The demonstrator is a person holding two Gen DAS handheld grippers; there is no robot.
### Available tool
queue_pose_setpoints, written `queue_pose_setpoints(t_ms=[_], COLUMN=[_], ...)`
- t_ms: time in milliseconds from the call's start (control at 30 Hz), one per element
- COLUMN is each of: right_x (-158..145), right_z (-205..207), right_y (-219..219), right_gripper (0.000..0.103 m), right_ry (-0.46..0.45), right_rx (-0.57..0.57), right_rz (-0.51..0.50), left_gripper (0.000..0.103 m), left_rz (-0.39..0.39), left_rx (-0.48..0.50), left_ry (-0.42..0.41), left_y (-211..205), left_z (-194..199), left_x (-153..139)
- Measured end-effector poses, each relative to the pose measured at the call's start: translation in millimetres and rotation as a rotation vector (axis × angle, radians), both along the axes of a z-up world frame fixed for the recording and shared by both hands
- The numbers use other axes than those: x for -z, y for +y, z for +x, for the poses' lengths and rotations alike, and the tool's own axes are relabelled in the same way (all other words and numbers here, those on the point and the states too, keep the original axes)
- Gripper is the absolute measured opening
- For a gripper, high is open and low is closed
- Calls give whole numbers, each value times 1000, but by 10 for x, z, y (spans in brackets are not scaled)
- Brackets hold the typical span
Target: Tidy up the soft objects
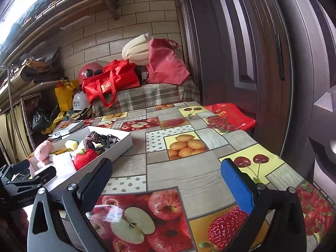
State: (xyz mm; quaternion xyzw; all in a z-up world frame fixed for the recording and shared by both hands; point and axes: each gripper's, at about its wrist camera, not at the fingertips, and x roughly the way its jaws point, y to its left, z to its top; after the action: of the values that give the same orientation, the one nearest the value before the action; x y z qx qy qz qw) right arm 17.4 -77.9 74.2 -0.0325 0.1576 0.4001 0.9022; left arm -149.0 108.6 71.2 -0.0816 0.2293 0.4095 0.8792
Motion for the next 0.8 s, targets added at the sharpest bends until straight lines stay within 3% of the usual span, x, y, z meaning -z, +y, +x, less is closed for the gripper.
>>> queue_pose_setpoints(t_ms=[100, 167, 300, 400, 567, 800], right_x=[-8, -5, -2, -6, -9, -12], right_z=[-78, -28, 71, 58, 21, 69], right_y=[68, 50, -25, -43, -12, -30], right_gripper=[103, 103, 103, 103, 103, 103], right_ry=[-53, -37, 12, 14, -1, 29], right_rx=[15, 17, 21, 15, 2, 5], right_rz=[-42, -36, -2, 8, -6, 11], left_gripper=[103, 103, 103, 103, 103, 103], left_rz=[-29, -46, -15, -24, 24, 4], left_rx=[8, -9, -129, -153, -163, -160], left_ry=[-6, -3, 87, 67, 44, 39], left_y=[-7, 9, 62, 102, -8, -132], left_z=[-15, -30, -2, -68, -152, -199], left_x=[-19, -50, -166, -350, -614, -653])
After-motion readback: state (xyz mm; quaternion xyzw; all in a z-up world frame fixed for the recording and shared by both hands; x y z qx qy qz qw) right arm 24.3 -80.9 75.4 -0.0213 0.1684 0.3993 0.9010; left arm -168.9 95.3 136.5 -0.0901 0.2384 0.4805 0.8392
